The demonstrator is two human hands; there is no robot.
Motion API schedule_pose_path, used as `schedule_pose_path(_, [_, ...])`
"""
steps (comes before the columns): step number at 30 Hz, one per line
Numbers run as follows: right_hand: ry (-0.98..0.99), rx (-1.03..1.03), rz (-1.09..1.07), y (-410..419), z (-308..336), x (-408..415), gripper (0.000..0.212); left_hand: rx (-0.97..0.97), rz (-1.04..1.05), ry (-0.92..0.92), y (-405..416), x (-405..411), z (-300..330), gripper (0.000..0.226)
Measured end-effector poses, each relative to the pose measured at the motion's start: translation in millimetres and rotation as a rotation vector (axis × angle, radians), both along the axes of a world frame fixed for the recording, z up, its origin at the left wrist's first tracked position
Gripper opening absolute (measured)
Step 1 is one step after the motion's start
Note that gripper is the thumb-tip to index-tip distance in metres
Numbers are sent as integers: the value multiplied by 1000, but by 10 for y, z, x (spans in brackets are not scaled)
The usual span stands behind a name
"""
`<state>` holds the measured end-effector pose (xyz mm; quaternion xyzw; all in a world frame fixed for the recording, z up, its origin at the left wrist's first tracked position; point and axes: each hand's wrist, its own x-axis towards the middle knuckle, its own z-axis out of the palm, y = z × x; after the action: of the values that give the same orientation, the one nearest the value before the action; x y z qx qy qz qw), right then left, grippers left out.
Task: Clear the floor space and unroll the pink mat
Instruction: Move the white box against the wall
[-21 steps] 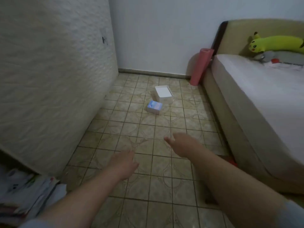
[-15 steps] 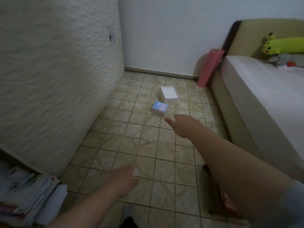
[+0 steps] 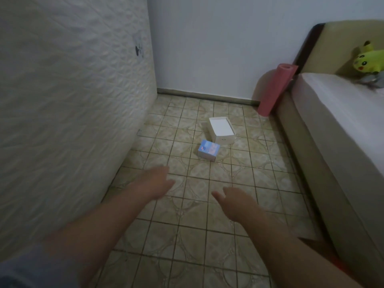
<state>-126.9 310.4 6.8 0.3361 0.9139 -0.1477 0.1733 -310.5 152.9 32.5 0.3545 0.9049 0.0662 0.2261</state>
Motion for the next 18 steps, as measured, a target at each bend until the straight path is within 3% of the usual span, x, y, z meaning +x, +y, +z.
schedule_pose_path(2, [-42,-52,-44,45,-202,-92,62,35,-9,50,302,-371,163,59])
schedule_pose_path(5, [-191,-69,123,225,-497,-264,48,75,-23,76,775,-829,324,61])
schedule_pose_path(9, [-300,-41,243,777,-605,-814,47,52,-56,88,1345,-1302,290,59])
schedule_pose_path(16, [-66,-8,60,2055,-212,-2306,61,-137,-45,-59,1956,-1938,-310,61])
schedule_pose_path(18, [-6,23,97,2430,-21,-2802,56,-185,-37,-118,2067,-2103,-463,63])
